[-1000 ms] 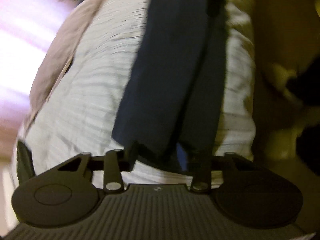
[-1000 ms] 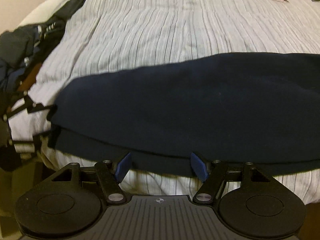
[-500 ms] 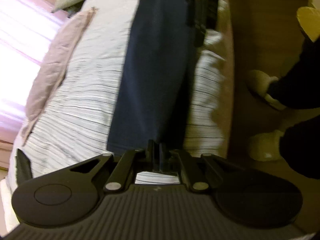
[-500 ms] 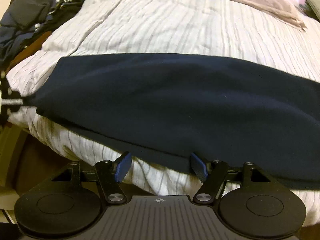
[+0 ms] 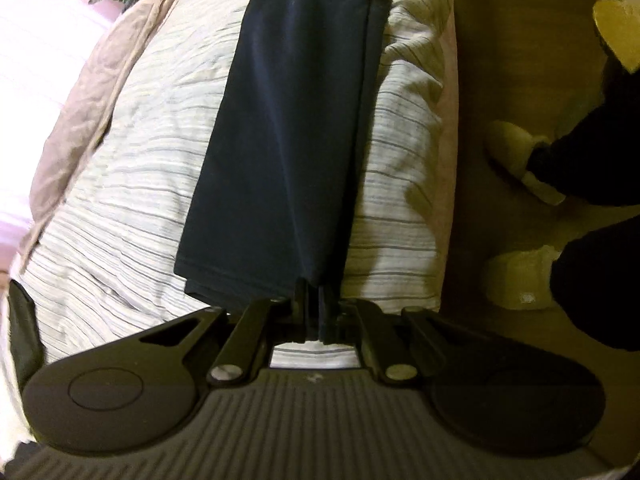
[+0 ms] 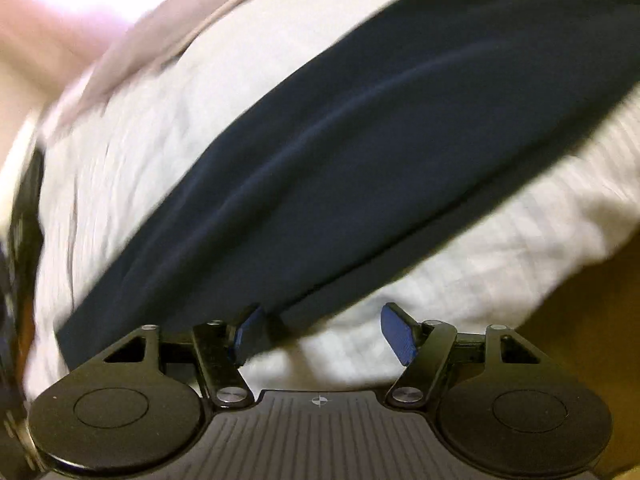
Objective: Fold clothes
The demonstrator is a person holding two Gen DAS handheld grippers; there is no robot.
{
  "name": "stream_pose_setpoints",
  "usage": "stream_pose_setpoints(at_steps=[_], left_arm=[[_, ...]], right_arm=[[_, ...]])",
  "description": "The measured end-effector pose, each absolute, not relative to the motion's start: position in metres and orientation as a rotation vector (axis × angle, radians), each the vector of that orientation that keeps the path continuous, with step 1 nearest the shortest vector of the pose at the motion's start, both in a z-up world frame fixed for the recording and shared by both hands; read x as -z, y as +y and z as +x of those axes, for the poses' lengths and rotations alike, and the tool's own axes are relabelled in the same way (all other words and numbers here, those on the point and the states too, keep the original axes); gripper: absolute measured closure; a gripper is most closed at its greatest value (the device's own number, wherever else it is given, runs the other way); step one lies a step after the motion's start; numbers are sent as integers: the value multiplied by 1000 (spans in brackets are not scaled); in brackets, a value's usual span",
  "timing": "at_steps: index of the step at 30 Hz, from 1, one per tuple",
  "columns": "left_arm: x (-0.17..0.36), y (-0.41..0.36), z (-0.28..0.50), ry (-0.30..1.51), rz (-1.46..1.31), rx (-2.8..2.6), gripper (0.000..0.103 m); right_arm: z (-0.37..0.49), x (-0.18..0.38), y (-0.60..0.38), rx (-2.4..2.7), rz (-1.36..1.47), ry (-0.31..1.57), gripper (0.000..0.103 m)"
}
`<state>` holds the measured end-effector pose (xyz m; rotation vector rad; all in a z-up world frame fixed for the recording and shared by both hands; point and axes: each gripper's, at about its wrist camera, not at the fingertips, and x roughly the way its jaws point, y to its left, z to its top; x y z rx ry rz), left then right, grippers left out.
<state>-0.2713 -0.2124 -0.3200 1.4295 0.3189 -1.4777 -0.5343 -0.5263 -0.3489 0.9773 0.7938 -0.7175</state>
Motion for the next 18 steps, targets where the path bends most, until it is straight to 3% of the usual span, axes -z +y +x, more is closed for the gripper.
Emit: stream_pose_setpoints(at_steps=[4, 6, 8, 13, 18], left_arm=[[318, -219, -264, 398, 1391, 1483, 101], [318, -222, -263, 410, 1395, 1487, 101], [318, -224, -263, 416, 1404, 1491, 101], [317, -226, -264, 413, 1423, 1498, 100], [318, -228, -265, 423, 1430, 1495, 100]], right_arm=[[-558, 349, -543, 766, 1083, 647, 36], [-562, 350, -547, 767, 1086, 616, 45], [-563, 347, -545, 781, 1070, 611, 47], [-563, 325, -527, 847, 1003, 573, 48], [-551, 344, -538, 787, 1102, 590, 47]])
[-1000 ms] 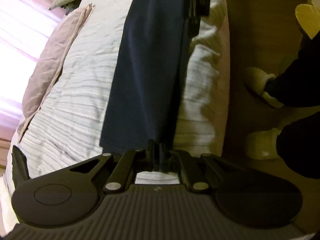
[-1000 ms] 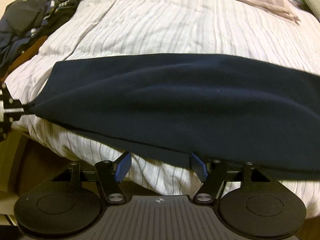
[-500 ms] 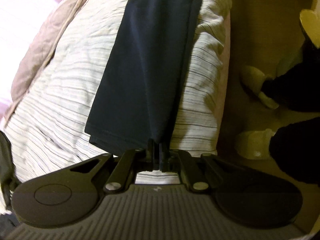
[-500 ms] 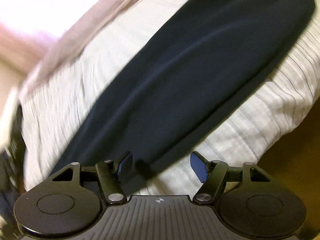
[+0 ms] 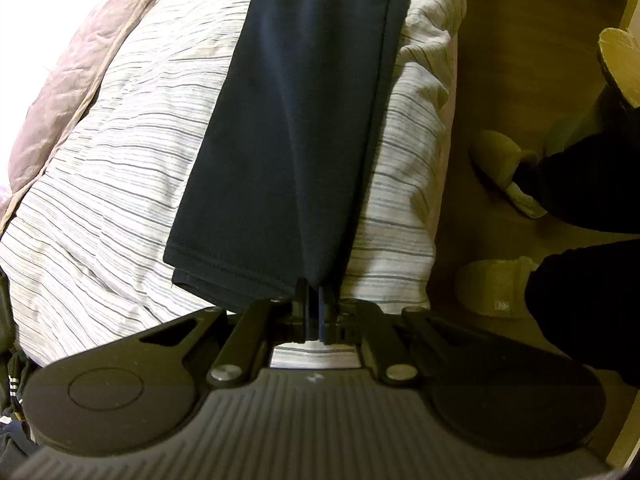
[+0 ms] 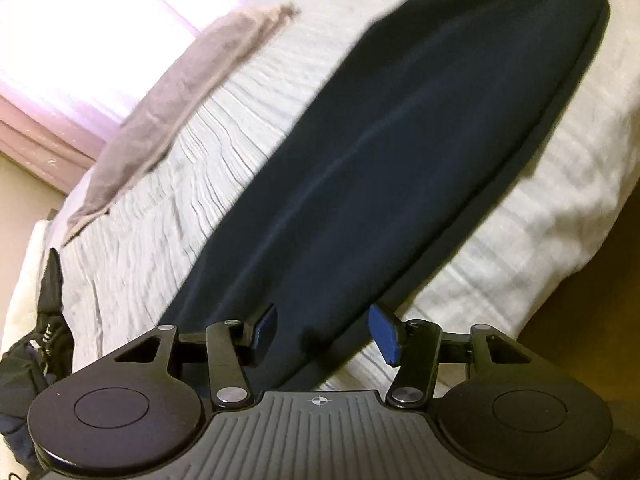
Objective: Fold clothes
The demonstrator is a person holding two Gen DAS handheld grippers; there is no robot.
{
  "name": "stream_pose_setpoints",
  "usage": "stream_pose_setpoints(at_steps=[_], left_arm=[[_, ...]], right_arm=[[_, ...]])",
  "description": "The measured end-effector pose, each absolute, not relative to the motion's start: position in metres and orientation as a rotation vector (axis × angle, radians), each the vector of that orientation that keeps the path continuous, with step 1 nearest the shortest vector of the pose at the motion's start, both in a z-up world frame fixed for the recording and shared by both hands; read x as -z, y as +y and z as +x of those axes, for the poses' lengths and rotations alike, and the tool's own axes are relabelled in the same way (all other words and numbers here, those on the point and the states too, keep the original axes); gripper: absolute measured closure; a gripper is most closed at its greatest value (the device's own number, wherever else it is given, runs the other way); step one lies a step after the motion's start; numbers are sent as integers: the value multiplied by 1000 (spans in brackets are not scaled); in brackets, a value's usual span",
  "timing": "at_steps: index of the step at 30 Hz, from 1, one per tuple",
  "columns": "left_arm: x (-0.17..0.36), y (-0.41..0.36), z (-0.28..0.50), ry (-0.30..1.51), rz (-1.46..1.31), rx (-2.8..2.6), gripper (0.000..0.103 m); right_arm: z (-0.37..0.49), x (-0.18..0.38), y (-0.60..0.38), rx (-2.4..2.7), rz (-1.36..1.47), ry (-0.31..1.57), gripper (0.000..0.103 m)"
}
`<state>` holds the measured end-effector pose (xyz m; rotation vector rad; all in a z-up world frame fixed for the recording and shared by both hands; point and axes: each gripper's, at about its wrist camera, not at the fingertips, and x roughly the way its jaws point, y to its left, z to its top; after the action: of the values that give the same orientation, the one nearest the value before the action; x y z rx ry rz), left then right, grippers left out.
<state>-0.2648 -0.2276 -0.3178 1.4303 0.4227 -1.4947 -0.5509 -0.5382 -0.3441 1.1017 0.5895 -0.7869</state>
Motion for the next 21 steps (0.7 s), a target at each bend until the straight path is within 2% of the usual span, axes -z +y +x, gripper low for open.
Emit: stream_pose_setpoints(at_steps=[5, 6, 7, 8, 10, 14, 21], left_arm=[[317, -227, -265, 417, 1437, 1499, 100], [317, -227, -265, 416, 1437, 1500, 100], [317, -227, -265, 415, 1436, 1501, 100], [317, -227, -265, 414, 1435, 1501, 100], [316, -227, -265, 414, 1433, 1501, 100], [309, -223, -265, 396, 1424, 1500, 100], [322, -224, -273, 393, 1456, 1487, 99]], right_arm=[[-550, 353, -550, 777, 1156, 551, 48], [-550, 353, -552, 777, 1159, 554, 51], [-551, 353, -554, 780, 1163, 561, 64], [-553, 352, -555, 795, 1169, 580, 92], [-557, 344, -557, 805, 1159, 601, 100], [-564, 320, -558, 798, 1110, 625, 102], [-559, 346, -564, 798, 1104, 727, 101]])
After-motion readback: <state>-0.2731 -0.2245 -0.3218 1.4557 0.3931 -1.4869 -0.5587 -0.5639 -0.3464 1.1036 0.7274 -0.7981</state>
